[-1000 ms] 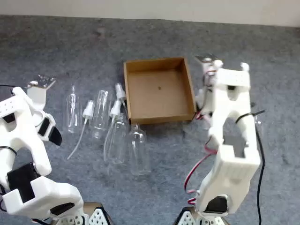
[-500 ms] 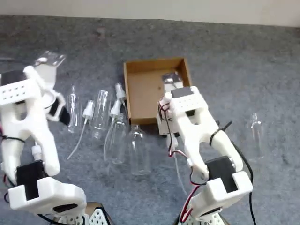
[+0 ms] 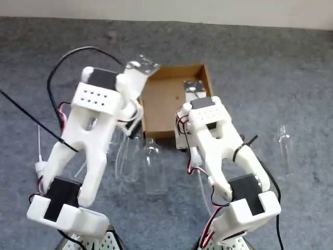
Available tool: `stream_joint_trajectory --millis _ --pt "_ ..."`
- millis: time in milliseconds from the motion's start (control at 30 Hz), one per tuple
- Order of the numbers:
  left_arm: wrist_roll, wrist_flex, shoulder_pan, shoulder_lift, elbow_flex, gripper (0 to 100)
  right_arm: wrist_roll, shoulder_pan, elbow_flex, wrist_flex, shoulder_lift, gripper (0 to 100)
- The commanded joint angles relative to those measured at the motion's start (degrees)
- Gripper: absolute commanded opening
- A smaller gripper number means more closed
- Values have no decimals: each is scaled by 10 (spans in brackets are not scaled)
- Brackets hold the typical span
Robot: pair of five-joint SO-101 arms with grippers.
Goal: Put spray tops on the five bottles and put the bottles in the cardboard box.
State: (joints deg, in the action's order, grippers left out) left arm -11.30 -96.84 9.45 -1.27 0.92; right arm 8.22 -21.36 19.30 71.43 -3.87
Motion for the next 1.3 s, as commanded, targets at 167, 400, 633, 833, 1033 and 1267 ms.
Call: stream_joint_trajectory --millis 167,400,633,833,1033,1267 --pt "99 23 123 2 23 120 -236 154 -116 126 73 274" --pt "215 201 216 6 -83 120 -476 408 -233 167 73 274" --pt "306 365 229 6 -196 120 -513 469 -257 152 -36 274" --pt "313 408 231 7 -221 237 -513 492 -267 133 -102 274" --pt "313 413 289 7 -217 271 -512 518 -268 110 -109 274" --pt "332 413 262 44 -216 263 -511 507 -264 103 -111 274"
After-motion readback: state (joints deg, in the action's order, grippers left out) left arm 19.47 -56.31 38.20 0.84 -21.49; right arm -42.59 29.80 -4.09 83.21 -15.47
